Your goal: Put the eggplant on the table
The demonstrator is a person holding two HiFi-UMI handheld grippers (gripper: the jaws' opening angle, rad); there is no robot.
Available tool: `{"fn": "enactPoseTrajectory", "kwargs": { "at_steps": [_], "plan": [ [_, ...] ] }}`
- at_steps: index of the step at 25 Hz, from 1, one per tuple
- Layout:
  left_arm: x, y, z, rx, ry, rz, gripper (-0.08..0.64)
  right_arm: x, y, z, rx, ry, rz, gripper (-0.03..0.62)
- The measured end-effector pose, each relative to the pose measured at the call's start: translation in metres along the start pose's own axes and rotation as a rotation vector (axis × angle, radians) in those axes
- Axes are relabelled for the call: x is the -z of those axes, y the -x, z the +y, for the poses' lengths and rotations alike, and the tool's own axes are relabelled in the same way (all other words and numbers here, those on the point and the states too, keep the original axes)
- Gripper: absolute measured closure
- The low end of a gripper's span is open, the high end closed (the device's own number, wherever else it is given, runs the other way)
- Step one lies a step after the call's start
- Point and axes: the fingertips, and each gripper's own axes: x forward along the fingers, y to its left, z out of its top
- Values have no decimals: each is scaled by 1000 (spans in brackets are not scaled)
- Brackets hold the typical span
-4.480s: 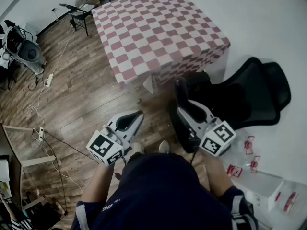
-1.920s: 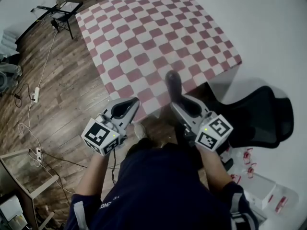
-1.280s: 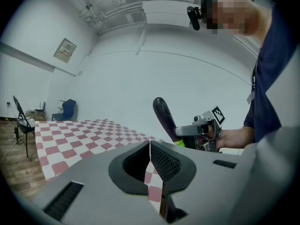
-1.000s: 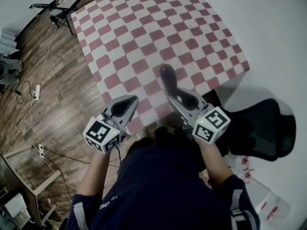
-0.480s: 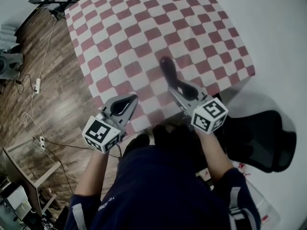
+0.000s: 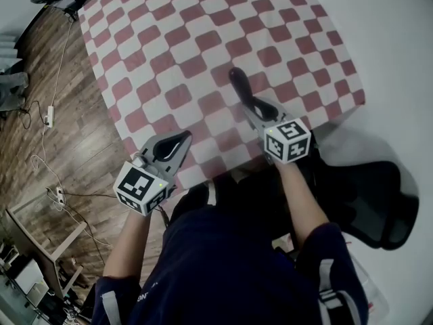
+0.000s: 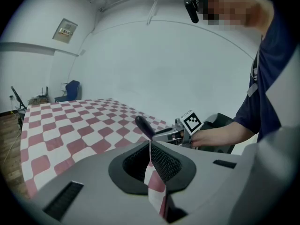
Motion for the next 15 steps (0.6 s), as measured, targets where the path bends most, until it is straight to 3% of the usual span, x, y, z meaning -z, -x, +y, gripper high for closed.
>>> {"fn": "enactPoseTrajectory", "kwargs": {
  "at_steps": [9, 15],
  "plan": [
    [6, -8, 8, -3, 18, 36, 529, 32, -39, -65, 198, 232, 218, 448],
    [11, -9, 13, -2, 19, 37, 529, 41, -54, -76, 234, 326, 301, 448]
  ]
}}
